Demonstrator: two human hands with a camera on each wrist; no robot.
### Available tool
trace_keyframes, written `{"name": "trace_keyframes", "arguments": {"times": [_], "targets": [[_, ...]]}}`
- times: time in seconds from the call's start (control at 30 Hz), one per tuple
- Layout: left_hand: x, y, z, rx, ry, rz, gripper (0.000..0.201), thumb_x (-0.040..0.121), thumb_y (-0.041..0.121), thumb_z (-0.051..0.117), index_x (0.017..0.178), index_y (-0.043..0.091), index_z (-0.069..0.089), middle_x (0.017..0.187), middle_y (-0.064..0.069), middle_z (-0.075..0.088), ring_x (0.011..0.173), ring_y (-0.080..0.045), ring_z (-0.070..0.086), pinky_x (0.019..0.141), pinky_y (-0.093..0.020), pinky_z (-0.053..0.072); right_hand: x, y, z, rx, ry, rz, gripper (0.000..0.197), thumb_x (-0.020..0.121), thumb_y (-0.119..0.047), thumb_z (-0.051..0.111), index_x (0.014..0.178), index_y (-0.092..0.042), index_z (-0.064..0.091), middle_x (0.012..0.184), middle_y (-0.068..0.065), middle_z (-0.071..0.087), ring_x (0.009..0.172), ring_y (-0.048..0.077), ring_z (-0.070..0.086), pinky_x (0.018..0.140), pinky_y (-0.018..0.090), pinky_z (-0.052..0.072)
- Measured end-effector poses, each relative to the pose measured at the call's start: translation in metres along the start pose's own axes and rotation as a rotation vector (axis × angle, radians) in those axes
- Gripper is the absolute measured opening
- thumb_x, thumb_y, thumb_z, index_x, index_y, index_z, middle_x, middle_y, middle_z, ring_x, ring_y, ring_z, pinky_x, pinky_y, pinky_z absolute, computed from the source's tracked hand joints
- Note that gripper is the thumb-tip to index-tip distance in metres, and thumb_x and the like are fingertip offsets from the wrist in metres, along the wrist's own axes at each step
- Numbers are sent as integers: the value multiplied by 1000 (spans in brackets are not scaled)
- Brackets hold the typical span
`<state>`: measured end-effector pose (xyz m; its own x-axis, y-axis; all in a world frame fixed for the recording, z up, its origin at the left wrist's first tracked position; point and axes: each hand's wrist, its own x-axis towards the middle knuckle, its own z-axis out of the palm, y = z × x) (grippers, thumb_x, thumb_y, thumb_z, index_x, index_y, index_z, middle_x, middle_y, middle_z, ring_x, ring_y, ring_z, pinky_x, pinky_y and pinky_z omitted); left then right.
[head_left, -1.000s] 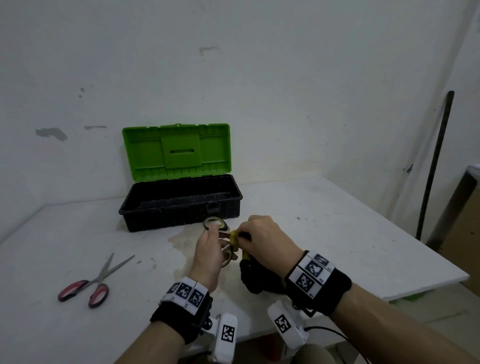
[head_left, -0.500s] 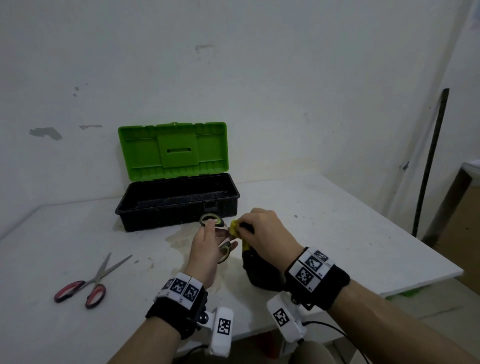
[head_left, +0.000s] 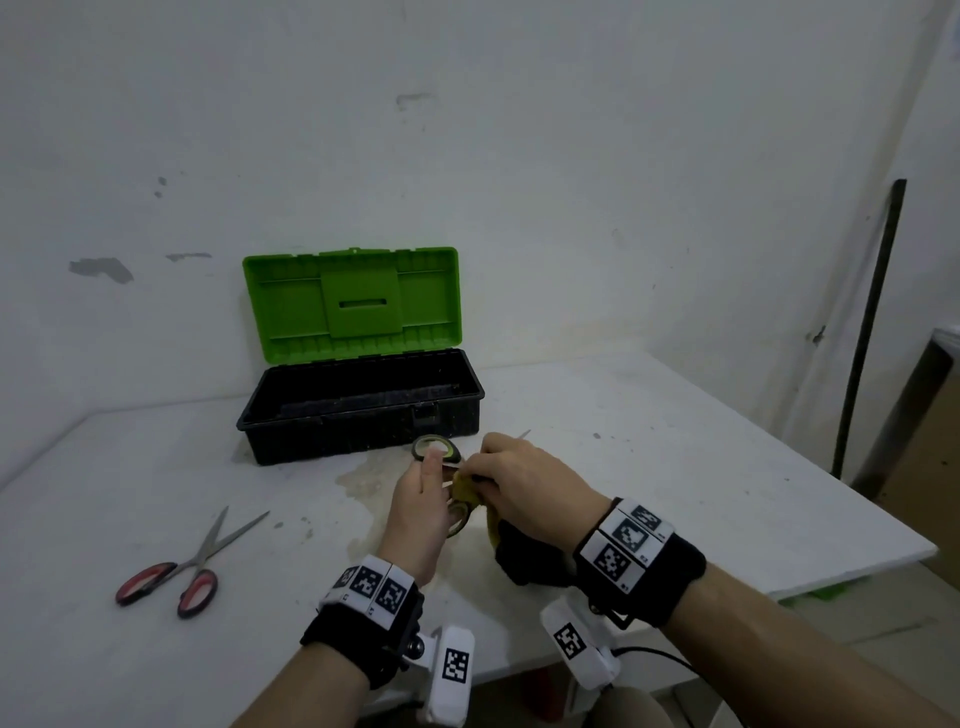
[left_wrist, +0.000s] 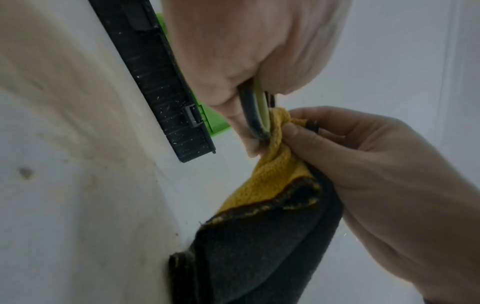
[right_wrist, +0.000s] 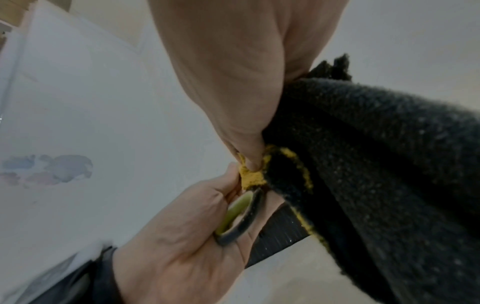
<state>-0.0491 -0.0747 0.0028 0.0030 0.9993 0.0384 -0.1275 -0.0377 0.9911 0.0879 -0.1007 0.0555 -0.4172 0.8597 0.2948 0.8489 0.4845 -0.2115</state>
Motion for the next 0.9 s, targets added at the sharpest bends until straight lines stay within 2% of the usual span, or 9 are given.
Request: {"name": "trace_keyframes", "arguments": {"times": [0.07, 0.2, 0.33, 0.4, 0.57, 0.7, 0.77, 0.83, 0.9], "targets": [[0, -1, 2, -18, 7, -10, 44, 108, 38, 34, 105, 6, 65, 96, -14, 75, 89, -25, 74, 70, -33, 58, 0, 1, -1, -12, 30, 8, 23, 98, -21, 49, 111, -19, 68, 99, 4, 52, 84, 27, 58, 72, 44, 52], [0, -1, 5, 12, 16, 24, 48, 108, 39, 34, 102, 4, 65, 95, -22, 72, 89, -32, 71, 69, -36, 57, -5, -5, 5, 6, 35, -20, 22, 99, -21, 48, 110, -17, 67, 98, 5, 51, 82, 26, 57, 70, 40, 50], [2, 1, 0, -65, 68, -3, 47, 109, 37, 34, 102, 2, 65, 93, -15, 75, 77, -19, 75, 59, -25, 56, -5, 12, -2, 47, 123, 81, 21, 98, -21, 51, 108, -18, 69, 103, 5, 55, 88, 26, 59, 76, 41, 51], [4, 1, -2, -71, 81, 10, 48, 109, 37, 34, 101, 1, 65, 91, -16, 75, 72, -17, 75, 55, -23, 55, -4, 15, -4, 83, 202, 90, 19, 97, -21, 54, 106, -16, 70, 102, 5, 56, 87, 26, 59, 76, 42, 51], [3, 1, 2, -65, 52, 14, 46, 108, 38, 33, 101, 7, 66, 96, -13, 75, 87, -18, 74, 66, -27, 56, -4, 2, 10, 92, 152, -6, 21, 97, -19, 54, 110, -14, 69, 102, 7, 58, 87, 28, 60, 76, 41, 52], [4, 2, -2, -86, 91, 4, 49, 108, 40, 33, 105, 3, 65, 94, -15, 76, 85, -26, 75, 69, -33, 59, 0, 13, 4, 145, 268, 77, 19, 96, -18, 57, 105, -12, 71, 99, 8, 60, 87, 27, 60, 77, 43, 51], [5, 3, -2, -91, 92, 4, 49, 108, 39, 33, 105, 3, 65, 93, -15, 76, 84, -26, 75, 66, -30, 59, 0, 13, 1, 153, 297, 81, 19, 95, -18, 57, 106, -12, 71, 99, 8, 60, 87, 27, 59, 78, 42, 51], [5, 4, 0, -89, 84, 8, 48, 109, 38, 33, 103, 4, 66, 93, -14, 76, 85, -24, 75, 64, -28, 58, -2, 4, 8, 157, 259, 50, 19, 96, -18, 57, 106, -12, 71, 100, 8, 60, 86, 26, 59, 77, 41, 51], [6, 3, 0, -88, 70, 16, 49, 109, 38, 33, 104, 2, 67, 95, -16, 76, 89, -27, 74, 68, -32, 59, -10, -3, 17, 172, 203, 13, 19, 97, -20, 55, 107, -14, 70, 100, 6, 59, 85, 24, 59, 77, 39, 51]]}}
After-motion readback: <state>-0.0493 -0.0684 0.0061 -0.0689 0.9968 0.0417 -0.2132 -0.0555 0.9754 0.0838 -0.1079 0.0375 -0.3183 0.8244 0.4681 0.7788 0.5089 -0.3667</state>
